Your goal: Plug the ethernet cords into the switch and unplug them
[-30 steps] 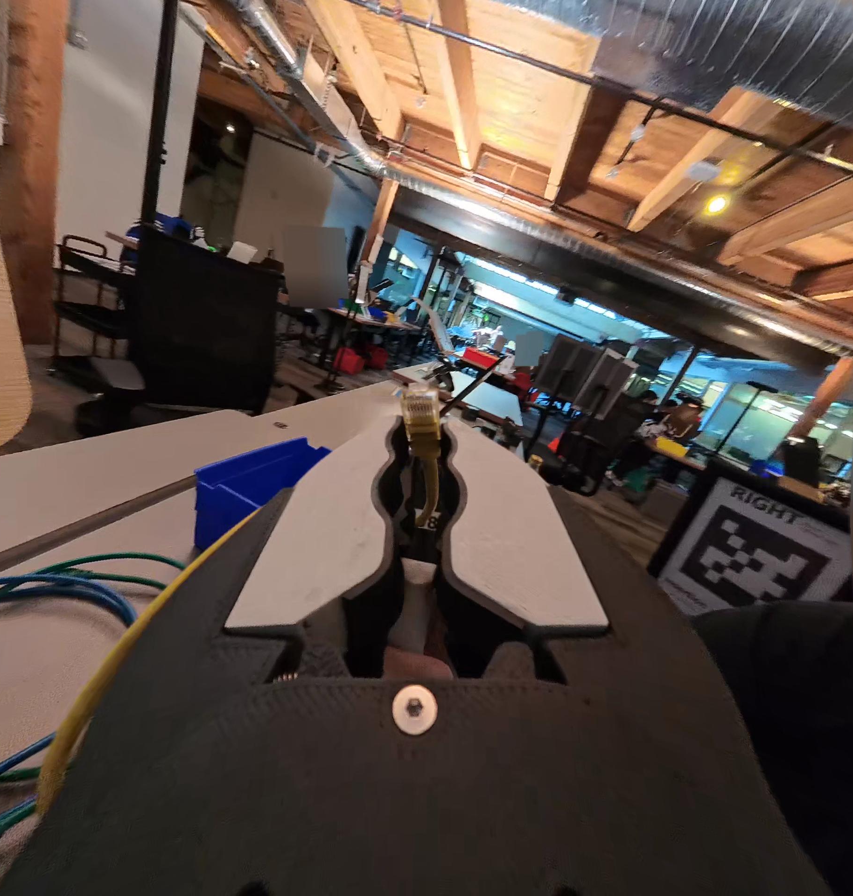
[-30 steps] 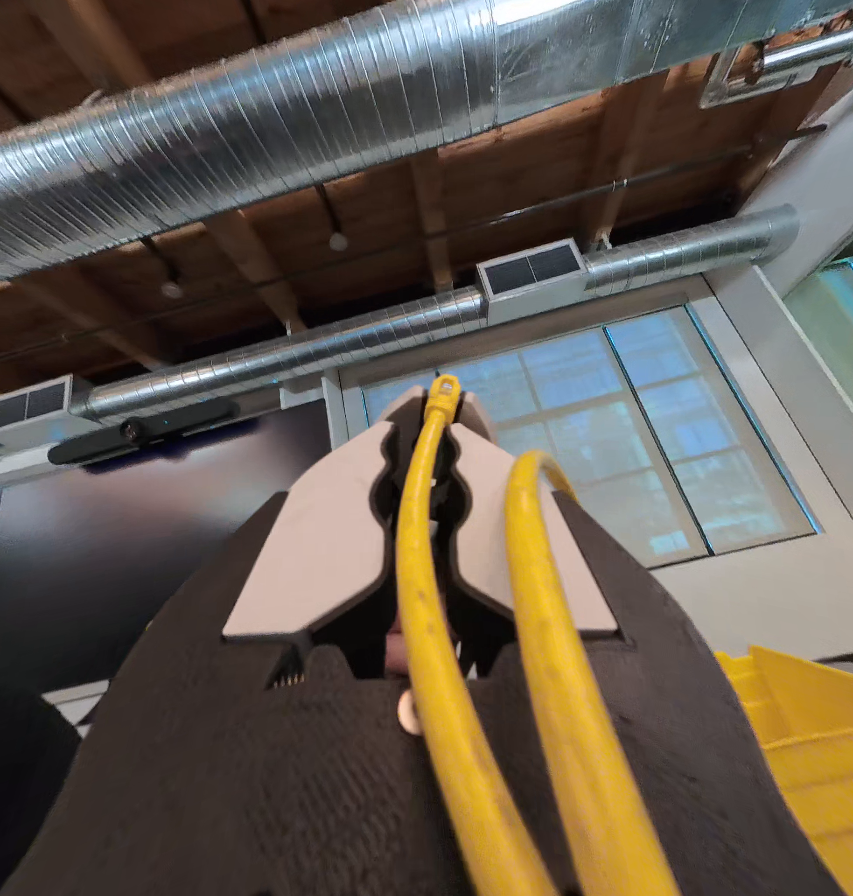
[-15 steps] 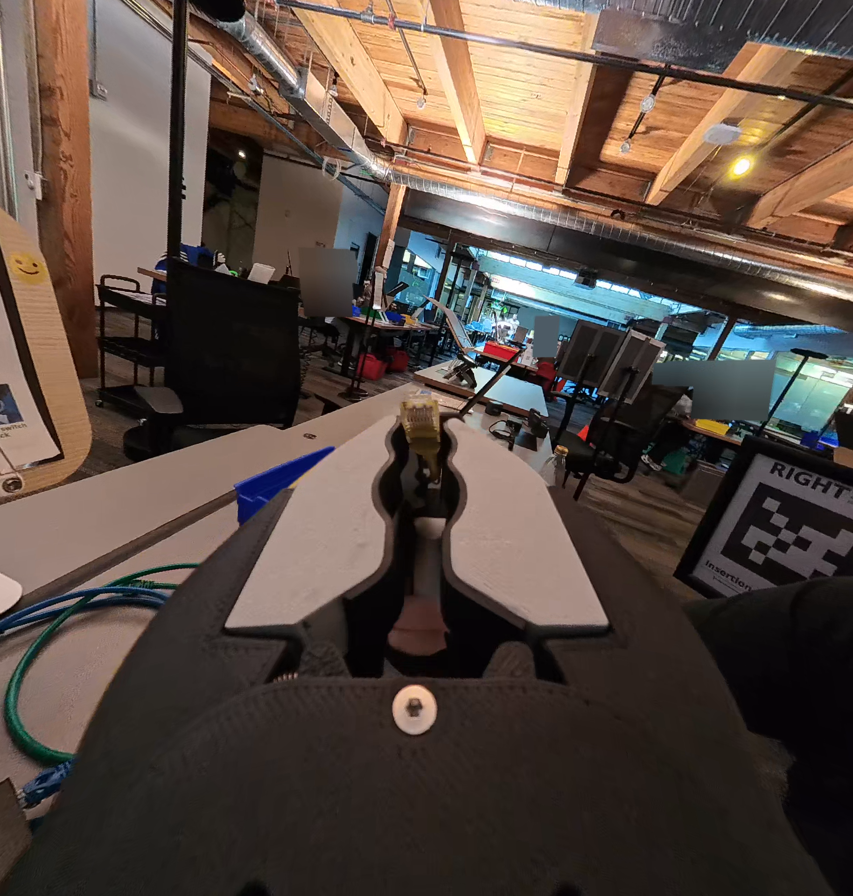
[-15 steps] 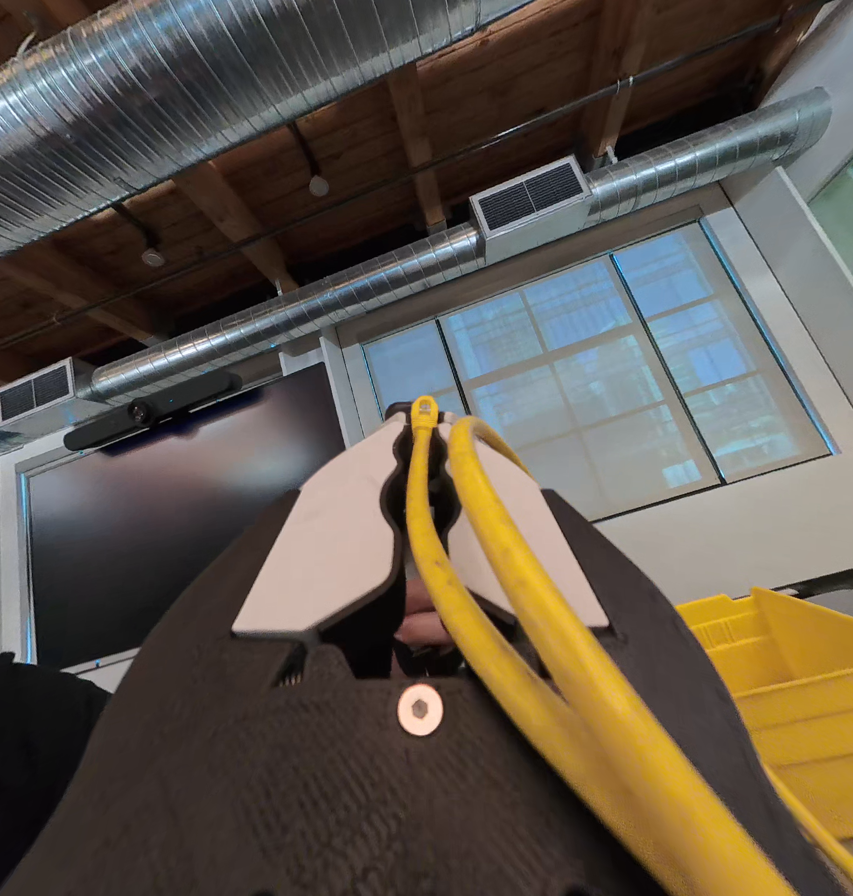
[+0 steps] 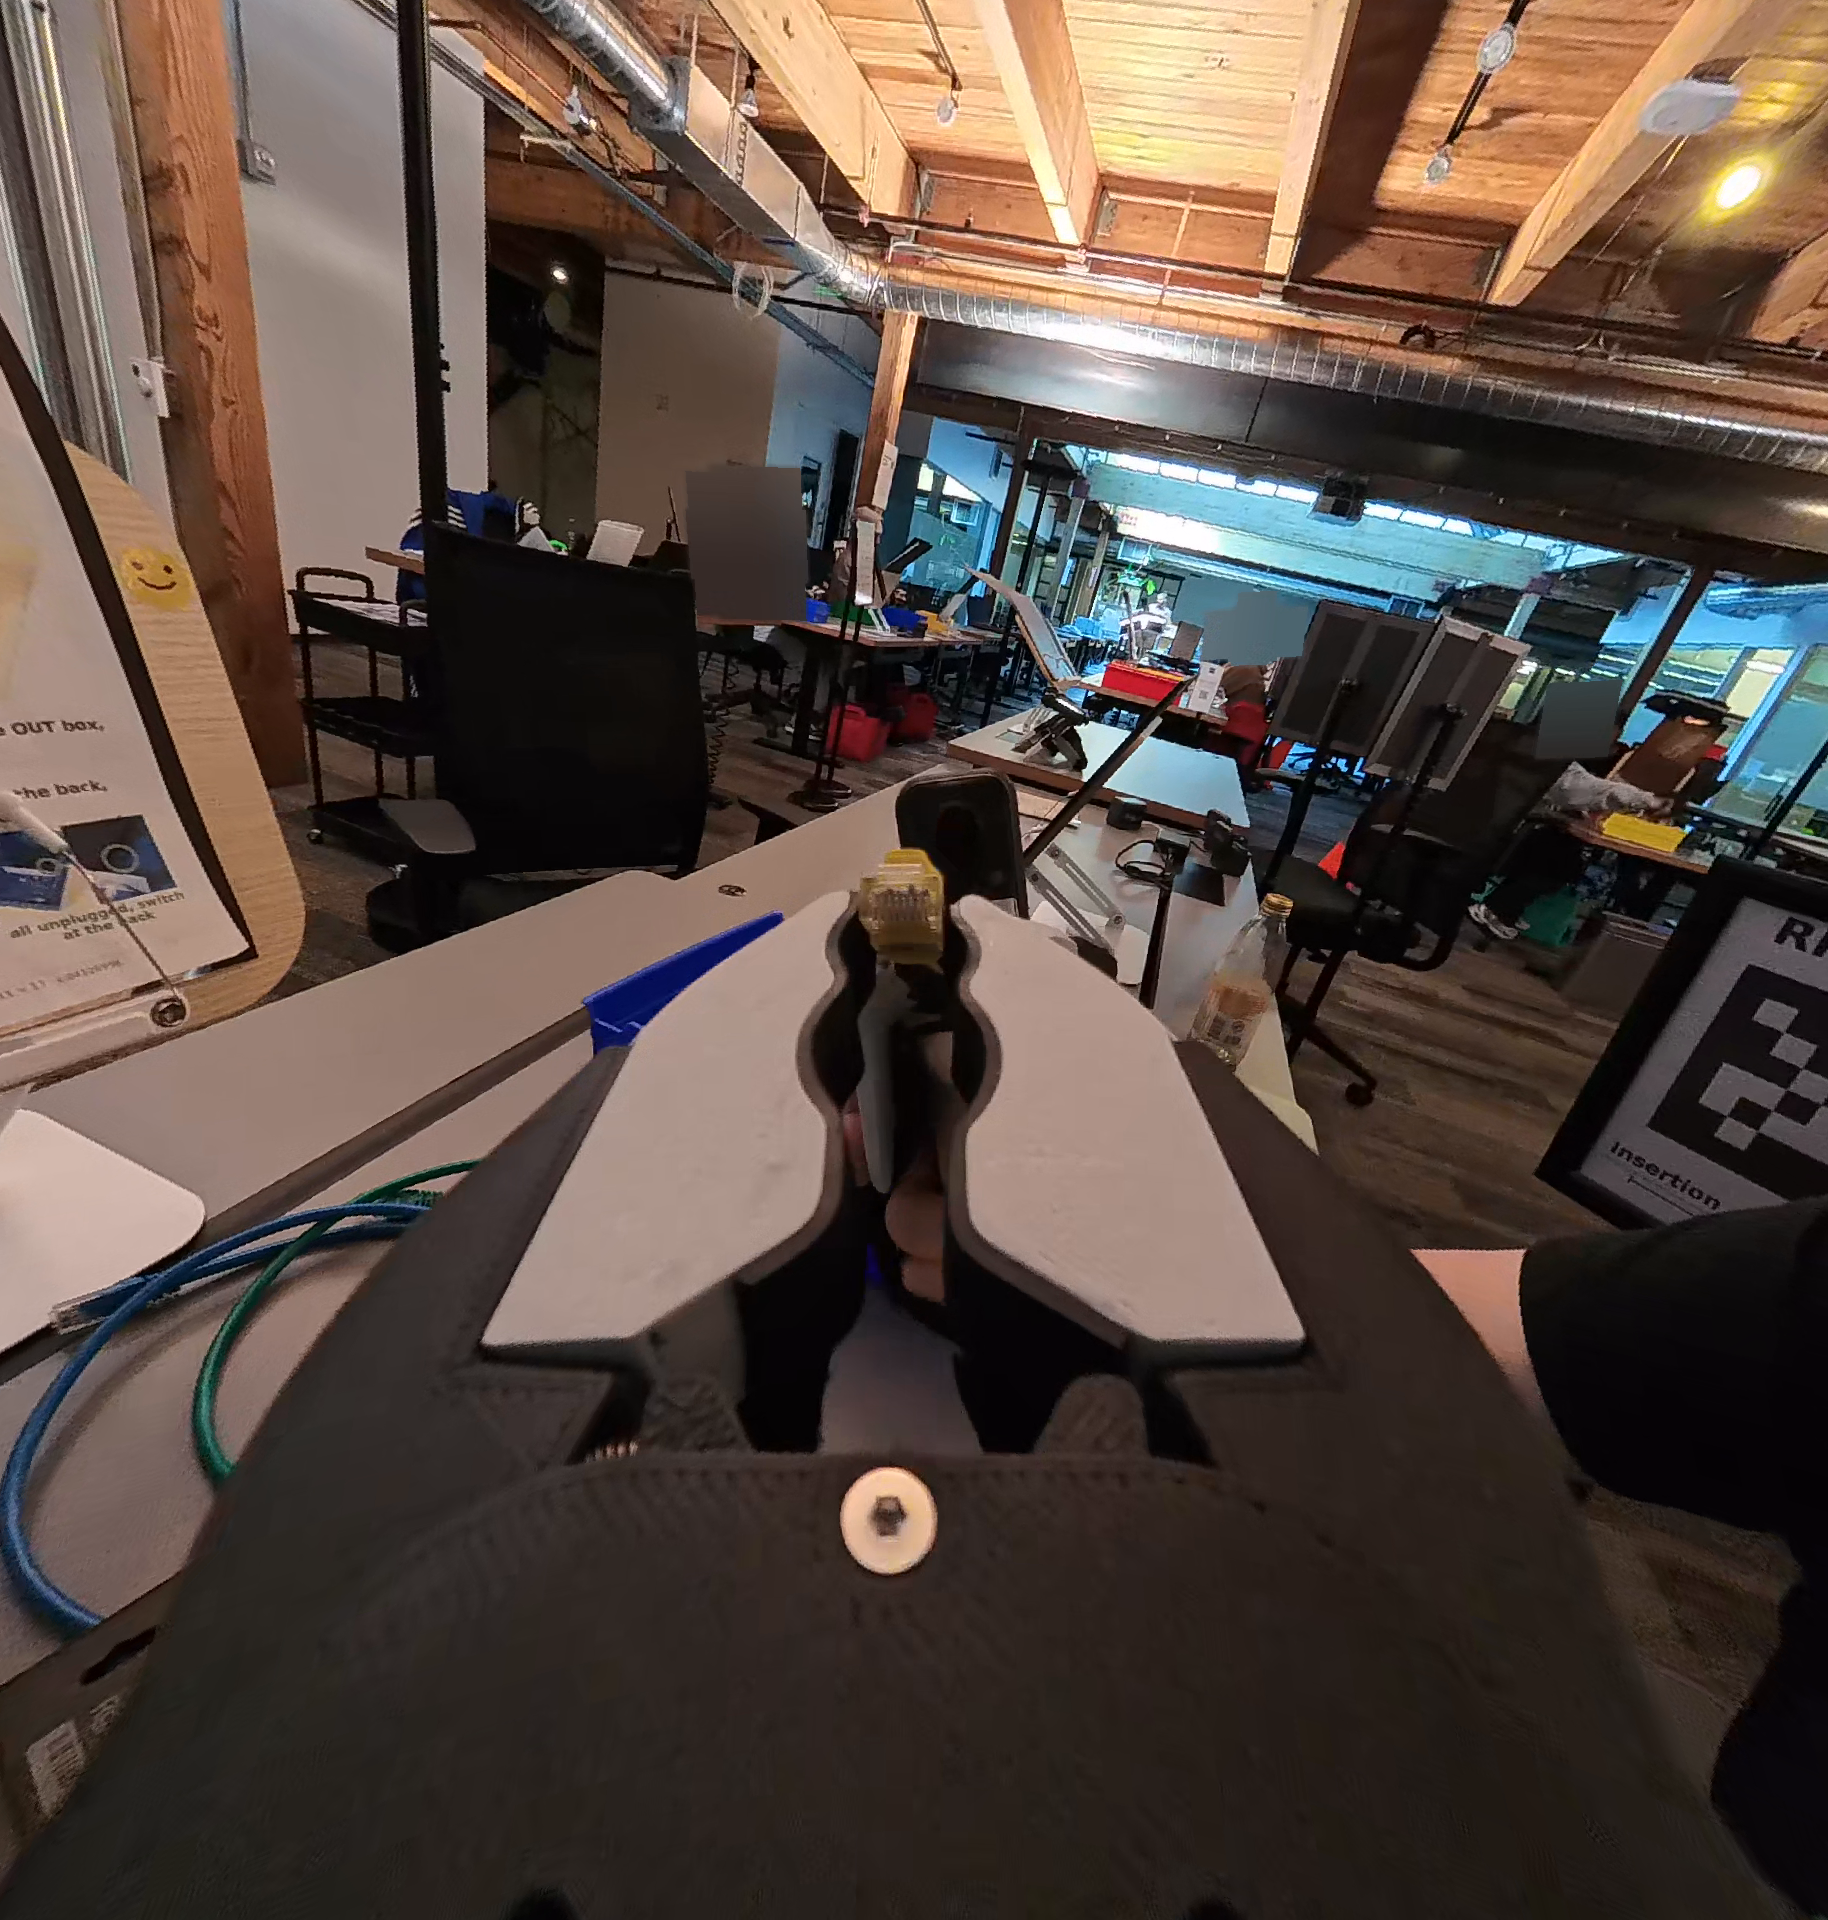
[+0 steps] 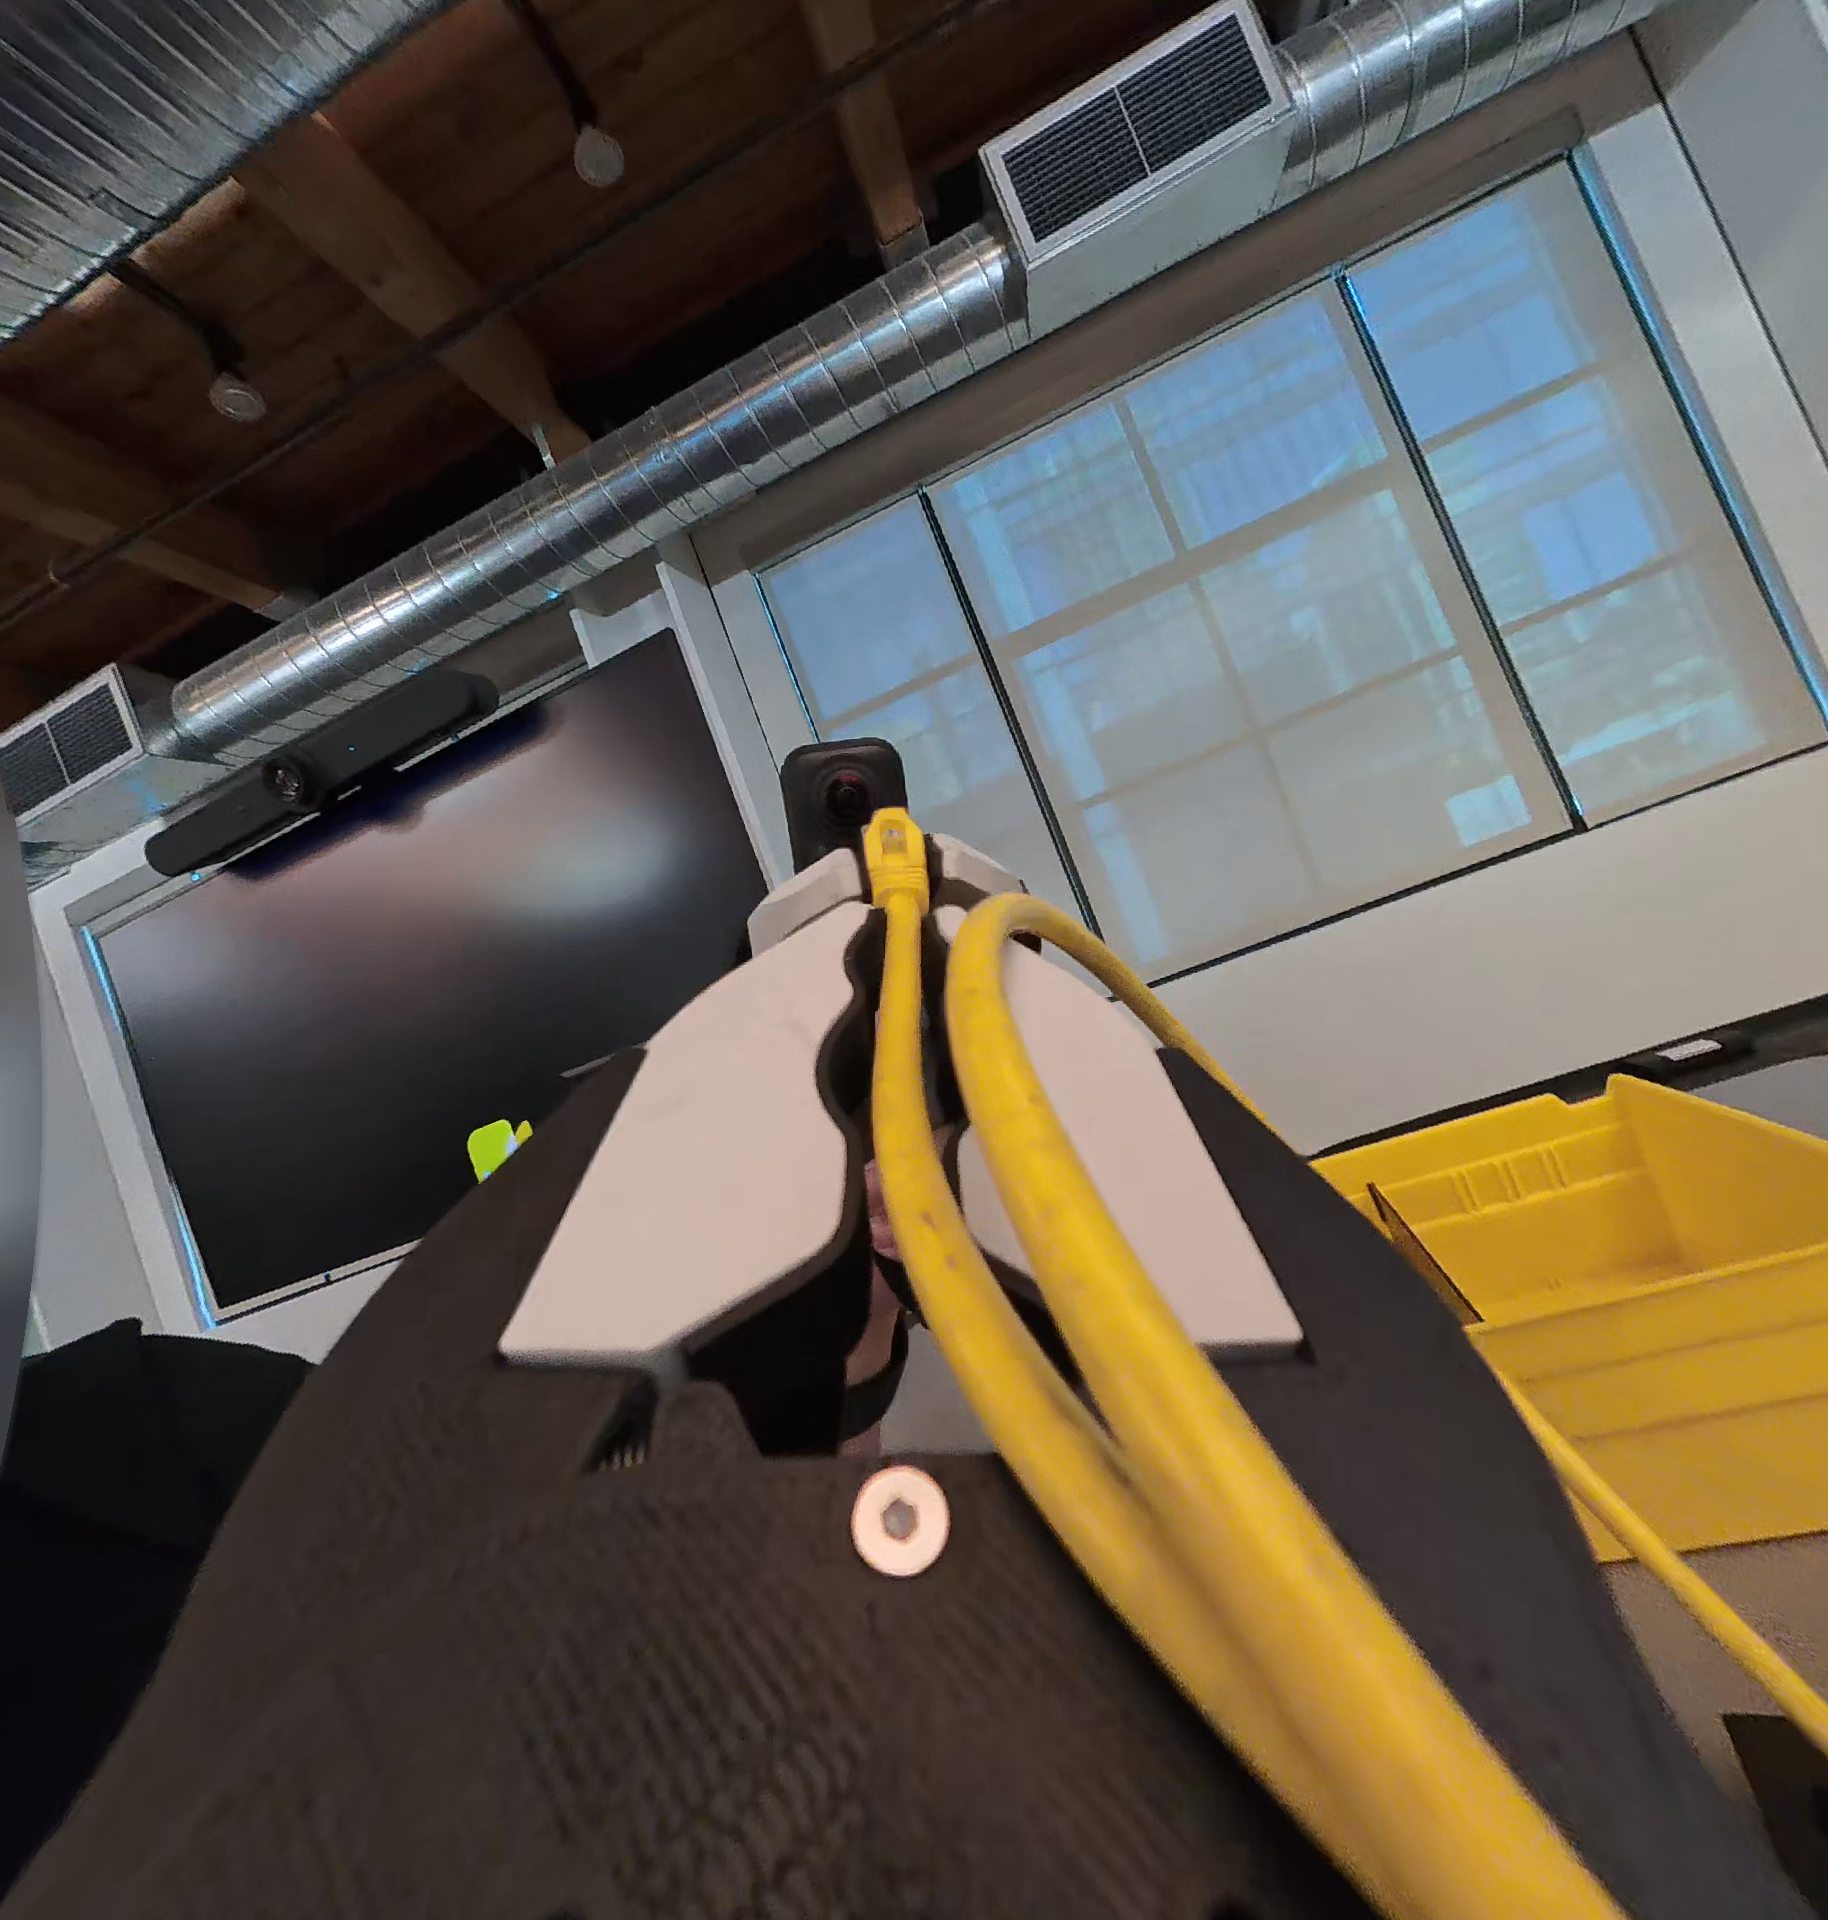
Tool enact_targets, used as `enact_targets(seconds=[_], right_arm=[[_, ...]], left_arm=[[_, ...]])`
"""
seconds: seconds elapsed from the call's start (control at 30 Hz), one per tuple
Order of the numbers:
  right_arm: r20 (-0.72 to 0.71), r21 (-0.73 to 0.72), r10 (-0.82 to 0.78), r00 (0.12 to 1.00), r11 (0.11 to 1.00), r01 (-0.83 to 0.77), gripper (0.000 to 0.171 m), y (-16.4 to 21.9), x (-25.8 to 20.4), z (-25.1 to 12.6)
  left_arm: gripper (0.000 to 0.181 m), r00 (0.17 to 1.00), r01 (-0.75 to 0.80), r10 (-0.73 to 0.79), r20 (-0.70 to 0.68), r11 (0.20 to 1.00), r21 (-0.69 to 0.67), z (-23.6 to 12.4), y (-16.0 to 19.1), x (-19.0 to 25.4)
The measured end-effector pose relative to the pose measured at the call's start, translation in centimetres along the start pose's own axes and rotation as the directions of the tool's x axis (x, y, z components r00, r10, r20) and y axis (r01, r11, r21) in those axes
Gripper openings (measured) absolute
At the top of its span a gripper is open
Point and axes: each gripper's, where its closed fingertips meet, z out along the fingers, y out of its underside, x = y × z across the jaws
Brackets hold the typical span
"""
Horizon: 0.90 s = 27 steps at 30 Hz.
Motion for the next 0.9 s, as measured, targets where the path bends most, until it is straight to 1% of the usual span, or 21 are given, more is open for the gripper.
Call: enact_targets(seconds=[0.3, 0.57, 0.77, 0.9], right_arm=[[0.014, -0.028, 0.0, 1.0, 1.0, 0.0, 0.007, 0.14, -0.14, -0.07], [0.029, -0.023, 0.011, 1.0, 1.0, -0.01, 0.008, 0.11, -0.33, -0.12], [0.02, -0.05, -0.015, 1.0, 0.999, 0.016, 0.007, 0.25, -0.29, -0.19], [0.02, -0.044, -0.014, 1.0, 0.999, 0.015, 0.007, 0.18, -0.3, -0.25]], left_arm=[[0.011, 1.0, -0.011, 0.01, -0.008, 0.999, -0.031, -0.1, 0.26, 0.18], [0.011, 1.0, -0.024, 0.024, -0.008, 0.999, -0.047, -0.1, 0.4, 0.35], [0.011, 0.999, -0.035, 0.034, -0.004, 0.998, -0.059, -0.07, 0.54, 0.35], [0.011, 0.999, -0.043, 0.043, -0.001, 0.997, -0.058, 0.05, 0.55, 0.36]])
